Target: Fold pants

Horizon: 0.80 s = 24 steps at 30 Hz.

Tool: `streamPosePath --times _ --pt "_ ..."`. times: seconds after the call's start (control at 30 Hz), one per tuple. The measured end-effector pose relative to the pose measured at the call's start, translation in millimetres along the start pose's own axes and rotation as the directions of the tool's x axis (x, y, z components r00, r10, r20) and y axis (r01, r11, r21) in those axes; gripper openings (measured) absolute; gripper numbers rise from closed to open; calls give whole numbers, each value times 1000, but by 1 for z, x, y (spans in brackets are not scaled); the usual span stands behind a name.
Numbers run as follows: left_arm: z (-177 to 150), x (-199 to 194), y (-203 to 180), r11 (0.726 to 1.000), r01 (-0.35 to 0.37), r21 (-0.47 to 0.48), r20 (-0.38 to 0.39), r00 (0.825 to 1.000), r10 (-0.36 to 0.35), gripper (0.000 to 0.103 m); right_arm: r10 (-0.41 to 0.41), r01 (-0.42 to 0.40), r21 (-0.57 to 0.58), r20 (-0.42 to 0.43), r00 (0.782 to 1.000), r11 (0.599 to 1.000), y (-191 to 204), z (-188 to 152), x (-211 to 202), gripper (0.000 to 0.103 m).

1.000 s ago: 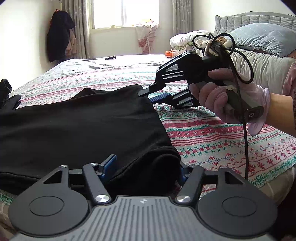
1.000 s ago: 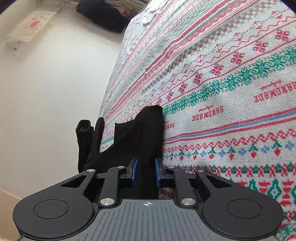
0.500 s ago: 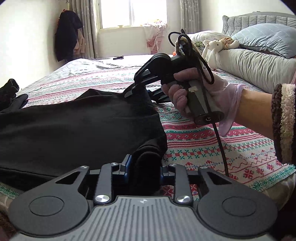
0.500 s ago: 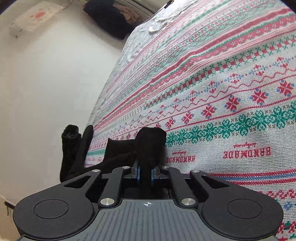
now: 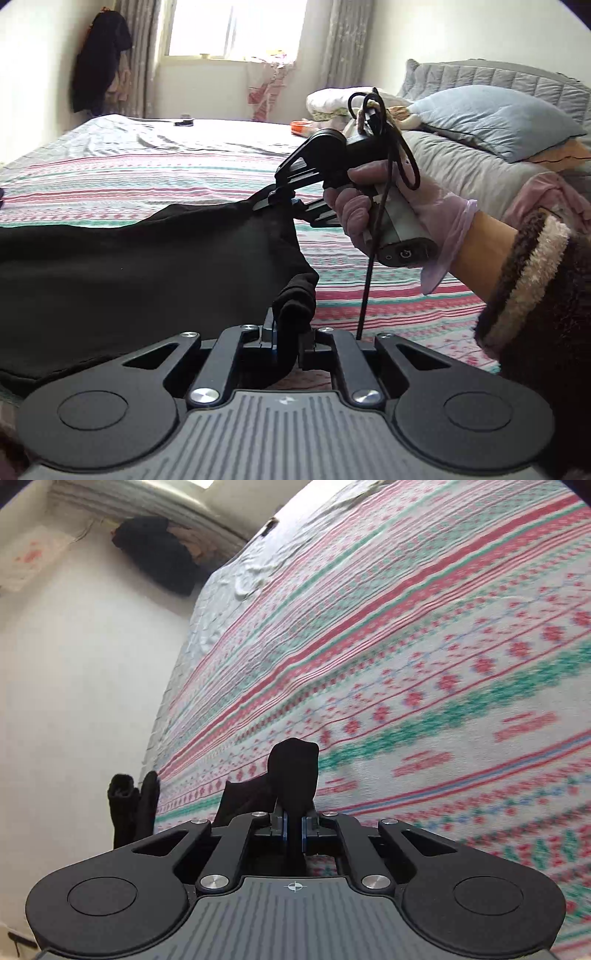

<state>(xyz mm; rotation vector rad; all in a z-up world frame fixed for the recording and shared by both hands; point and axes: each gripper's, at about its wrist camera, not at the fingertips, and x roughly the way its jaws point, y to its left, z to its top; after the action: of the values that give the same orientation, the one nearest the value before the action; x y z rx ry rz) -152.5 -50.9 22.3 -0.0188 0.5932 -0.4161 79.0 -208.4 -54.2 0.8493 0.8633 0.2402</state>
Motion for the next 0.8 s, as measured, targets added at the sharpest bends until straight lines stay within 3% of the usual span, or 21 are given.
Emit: streamPosePath --times 0.17,0.37,0.5,0.6,0.8 --pt "5 -2 -41 976 205 -71 -18 978 -206 31 -128 119 118 72 989 986 -39 10 -78 5" --pt "17 -14 -48 931 334 -147 31 942 -333 32 -120 79 229 171 978 970 -63 10 -142 6" --pt "16 -21 -30 914 350 -203 56 936 -346 32 -105 65 205 188 977 977 -52 9 -150 6" --pt "19 -29 -14 908 349 -231 90 937 -337 32 -35 9 135 193 980 991 -31 12 -148 6" --pt "32 -48 28 909 289 -299 172 954 -247 32 89 -91 7 156 984 996 25 18 -111 7"
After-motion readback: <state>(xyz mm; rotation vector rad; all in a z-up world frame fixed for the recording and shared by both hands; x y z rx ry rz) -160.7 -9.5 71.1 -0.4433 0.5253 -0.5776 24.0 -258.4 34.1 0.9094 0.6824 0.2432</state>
